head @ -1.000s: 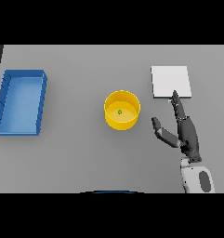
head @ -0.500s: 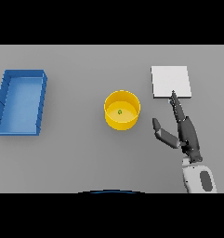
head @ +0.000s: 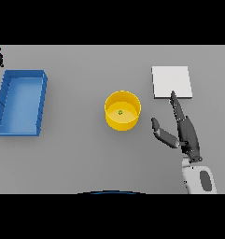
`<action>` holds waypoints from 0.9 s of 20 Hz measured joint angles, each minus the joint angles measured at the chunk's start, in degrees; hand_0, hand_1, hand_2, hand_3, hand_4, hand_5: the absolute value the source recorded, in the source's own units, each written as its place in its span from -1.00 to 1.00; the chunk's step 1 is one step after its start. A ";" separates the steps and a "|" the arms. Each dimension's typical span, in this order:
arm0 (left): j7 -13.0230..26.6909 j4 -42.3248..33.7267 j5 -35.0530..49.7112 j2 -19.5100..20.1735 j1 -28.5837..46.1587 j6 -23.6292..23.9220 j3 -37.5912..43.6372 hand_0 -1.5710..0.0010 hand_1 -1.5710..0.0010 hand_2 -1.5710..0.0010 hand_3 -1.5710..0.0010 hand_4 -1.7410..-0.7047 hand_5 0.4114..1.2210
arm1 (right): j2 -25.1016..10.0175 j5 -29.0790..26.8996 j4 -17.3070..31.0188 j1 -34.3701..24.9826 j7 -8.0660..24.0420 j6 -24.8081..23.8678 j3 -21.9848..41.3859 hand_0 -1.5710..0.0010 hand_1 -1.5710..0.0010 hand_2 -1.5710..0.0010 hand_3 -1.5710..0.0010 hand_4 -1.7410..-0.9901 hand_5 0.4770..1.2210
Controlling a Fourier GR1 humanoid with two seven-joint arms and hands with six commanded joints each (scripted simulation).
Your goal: Pick up the red beaker and tilt it to pour out 1 green nut into yellow bowl. Pick up the yellow bowl and place it on the metallic measuring scale.
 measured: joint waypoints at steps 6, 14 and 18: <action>9.34 -17.81 4.62 3.43 10.90 5.76 -4.59 -1.00 -1.00 -1.00 -0.74 -0.99 0.34 | 0.56 -0.41 0.63 -0.24 -0.07 0.08 0.04 1.00 1.00 1.00 1.00 0.53 -0.46; 3.90 -28.80 11.76 10.81 16.39 -8.16 -8.14 0.18 0.28 0.32 0.42 0.77 -0.37 | -0.30 -0.90 0.48 0.11 -0.66 0.38 -0.47 1.00 1.00 1.00 1.00 0.57 -0.46; 4.83 -28.18 8.65 11.35 14.98 -10.20 -10.69 0.67 0.71 0.72 0.76 0.93 -0.42 | -0.29 -0.67 0.85 -0.48 -0.36 0.66 -0.14 1.00 1.00 1.00 1.00 0.56 -0.43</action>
